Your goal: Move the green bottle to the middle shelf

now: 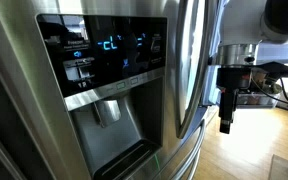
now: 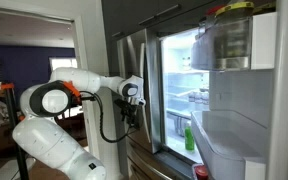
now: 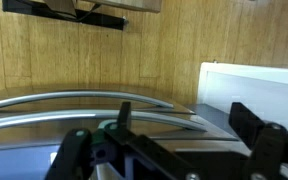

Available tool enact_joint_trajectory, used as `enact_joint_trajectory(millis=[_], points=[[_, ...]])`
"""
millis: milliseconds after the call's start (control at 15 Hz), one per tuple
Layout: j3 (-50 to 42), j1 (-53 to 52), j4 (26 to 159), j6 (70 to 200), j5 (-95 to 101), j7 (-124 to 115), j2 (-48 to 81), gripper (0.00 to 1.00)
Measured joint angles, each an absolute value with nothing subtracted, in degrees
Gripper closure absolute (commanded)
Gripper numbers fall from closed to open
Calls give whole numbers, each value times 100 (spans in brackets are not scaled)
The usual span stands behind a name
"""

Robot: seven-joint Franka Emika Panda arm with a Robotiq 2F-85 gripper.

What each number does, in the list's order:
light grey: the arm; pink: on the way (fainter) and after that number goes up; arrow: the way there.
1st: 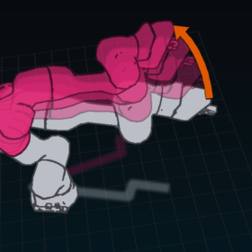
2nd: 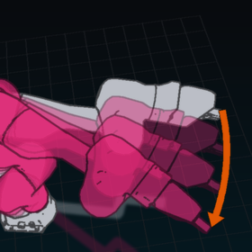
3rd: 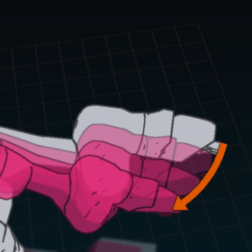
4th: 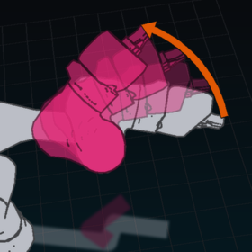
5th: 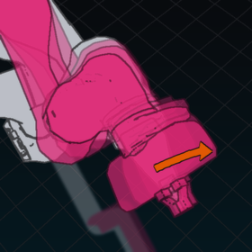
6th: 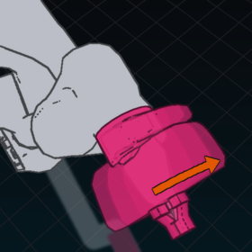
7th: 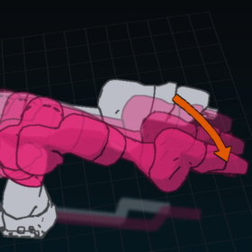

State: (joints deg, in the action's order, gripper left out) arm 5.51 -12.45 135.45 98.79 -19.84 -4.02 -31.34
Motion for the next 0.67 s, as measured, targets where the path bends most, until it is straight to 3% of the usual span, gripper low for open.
enact_joint_trajectory(millis=[667], points=[[465, -850, 13592, 9857, -1422, -212, -3093, 0]])
